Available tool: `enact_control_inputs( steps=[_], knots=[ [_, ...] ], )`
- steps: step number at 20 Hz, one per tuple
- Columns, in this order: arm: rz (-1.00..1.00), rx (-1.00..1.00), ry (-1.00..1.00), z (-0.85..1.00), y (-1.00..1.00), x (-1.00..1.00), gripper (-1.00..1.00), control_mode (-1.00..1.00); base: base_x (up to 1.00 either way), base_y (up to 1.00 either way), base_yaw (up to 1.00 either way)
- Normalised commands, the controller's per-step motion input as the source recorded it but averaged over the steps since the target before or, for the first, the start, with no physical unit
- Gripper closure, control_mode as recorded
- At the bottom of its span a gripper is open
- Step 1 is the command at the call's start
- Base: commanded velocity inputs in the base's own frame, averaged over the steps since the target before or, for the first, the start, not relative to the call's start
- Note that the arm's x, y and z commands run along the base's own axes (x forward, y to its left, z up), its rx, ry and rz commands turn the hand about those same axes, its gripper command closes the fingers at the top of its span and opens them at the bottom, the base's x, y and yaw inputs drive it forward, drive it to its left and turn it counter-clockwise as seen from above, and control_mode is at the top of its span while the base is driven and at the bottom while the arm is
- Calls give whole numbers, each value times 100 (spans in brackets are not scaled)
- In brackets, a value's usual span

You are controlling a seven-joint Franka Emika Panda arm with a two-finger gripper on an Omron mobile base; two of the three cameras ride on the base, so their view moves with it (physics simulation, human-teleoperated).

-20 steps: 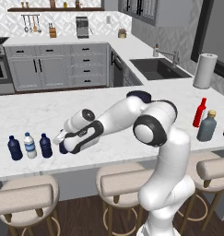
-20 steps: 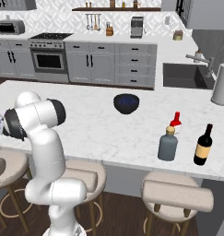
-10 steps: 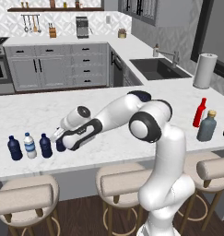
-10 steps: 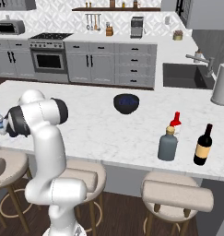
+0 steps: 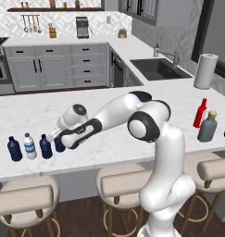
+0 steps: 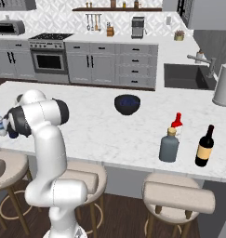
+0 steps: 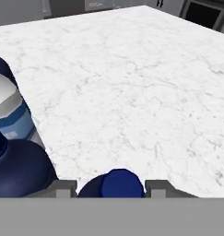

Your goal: Move the plastic bottles in the middle to the plastics group, and the glass bottles in the middle to the glass group.

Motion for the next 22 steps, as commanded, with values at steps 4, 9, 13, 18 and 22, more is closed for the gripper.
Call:
enact_control_inputs(
  steps=[4, 9, 13, 18, 22],
  knots=[
    [0, 0, 1, -15, 0, -5, -100, -100, 0, 0, 0],
    [0, 0, 0, 2, -6, -2, -100, -100, 0, 0, 0],
    [0, 1, 0, 19, 0, 0, -100, -100, 0, 0, 0],
    [0, 2, -3, 57, 0, -4, -100, -100, 0, 0, 0],
    [0, 1, -2, 69, -16, -18, -100, -100, 0, 0, 0]
  ],
)
